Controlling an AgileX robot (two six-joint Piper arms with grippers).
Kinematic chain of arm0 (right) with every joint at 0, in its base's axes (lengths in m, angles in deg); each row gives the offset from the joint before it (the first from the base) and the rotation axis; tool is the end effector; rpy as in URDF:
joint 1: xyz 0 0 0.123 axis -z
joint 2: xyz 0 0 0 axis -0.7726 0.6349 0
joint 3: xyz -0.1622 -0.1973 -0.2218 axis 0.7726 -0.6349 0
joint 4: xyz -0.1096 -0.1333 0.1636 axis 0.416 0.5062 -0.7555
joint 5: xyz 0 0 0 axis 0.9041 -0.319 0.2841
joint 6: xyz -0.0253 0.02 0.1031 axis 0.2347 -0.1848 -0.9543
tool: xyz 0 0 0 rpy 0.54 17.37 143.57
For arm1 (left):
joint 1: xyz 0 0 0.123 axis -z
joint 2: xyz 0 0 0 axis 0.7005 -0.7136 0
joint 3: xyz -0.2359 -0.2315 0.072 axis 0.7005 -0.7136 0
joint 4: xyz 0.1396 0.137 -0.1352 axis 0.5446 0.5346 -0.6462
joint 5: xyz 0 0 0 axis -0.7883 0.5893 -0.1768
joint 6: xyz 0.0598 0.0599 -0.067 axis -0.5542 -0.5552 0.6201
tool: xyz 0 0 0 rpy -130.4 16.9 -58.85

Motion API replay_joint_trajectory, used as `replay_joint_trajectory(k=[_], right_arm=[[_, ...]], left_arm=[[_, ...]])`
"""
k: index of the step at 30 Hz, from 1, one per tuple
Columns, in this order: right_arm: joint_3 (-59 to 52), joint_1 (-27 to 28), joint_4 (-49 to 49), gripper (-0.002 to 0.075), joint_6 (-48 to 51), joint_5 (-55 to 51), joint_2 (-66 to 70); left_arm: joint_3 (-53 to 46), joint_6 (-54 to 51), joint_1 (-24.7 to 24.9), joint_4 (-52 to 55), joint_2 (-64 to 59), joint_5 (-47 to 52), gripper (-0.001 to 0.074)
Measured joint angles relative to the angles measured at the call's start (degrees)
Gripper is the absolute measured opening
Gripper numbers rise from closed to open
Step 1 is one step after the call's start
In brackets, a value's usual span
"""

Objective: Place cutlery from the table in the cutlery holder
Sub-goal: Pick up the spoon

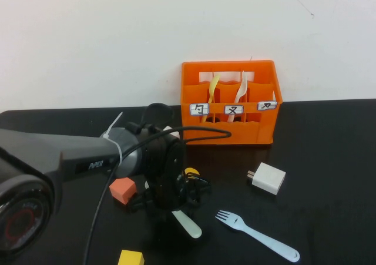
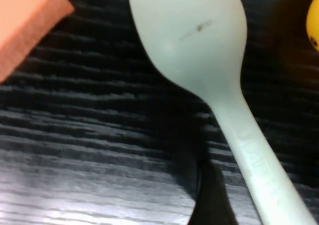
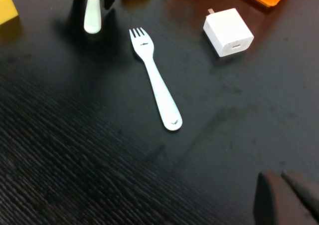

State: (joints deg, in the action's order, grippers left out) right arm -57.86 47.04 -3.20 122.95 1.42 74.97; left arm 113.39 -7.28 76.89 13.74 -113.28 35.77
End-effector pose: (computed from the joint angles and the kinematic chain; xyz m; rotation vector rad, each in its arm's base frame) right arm 0.0326 0.0372 0.2614 -0.7514 2.1025 0.1535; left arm 0.3568 -0.2261 0.1596 -0.3868 2.8877 -0.2609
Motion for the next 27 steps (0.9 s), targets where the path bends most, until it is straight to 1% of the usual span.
replay_joint_trajectory(k=[3, 8, 22, 25, 27], right_arm=[[0.00, 0.00, 0.00, -0.0002, 0.00, 0.00, 0.00], [0.00, 0.00, 0.00, -0.0002, 0.00, 0.00, 0.00], [0.00, 0.00, 0.00, -0.0002, 0.00, 0.00, 0.00], [0.00, 0.00, 0.00, -0.0002, 0.00, 0.00, 0.00], [0.00, 0.00, -0.04, -0.0002, 0.00, 0.00, 0.00]], left_arm=[[0.49, 0.00, 0.00, 2.08, -0.37, 2.43, 0.0425], [0.70, -0.10, 0.00, 6.78, -0.59, 8.55, 0.0403], [0.70, -0.64, 0.00, 6.25, -0.59, 8.92, 0.0391], [0.70, -3.03, 0.00, 6.16, -0.59, 8.79, 0.0353], [0.95, -4.91, 0.00, 5.91, -1.04, 8.96, 0.0294]])
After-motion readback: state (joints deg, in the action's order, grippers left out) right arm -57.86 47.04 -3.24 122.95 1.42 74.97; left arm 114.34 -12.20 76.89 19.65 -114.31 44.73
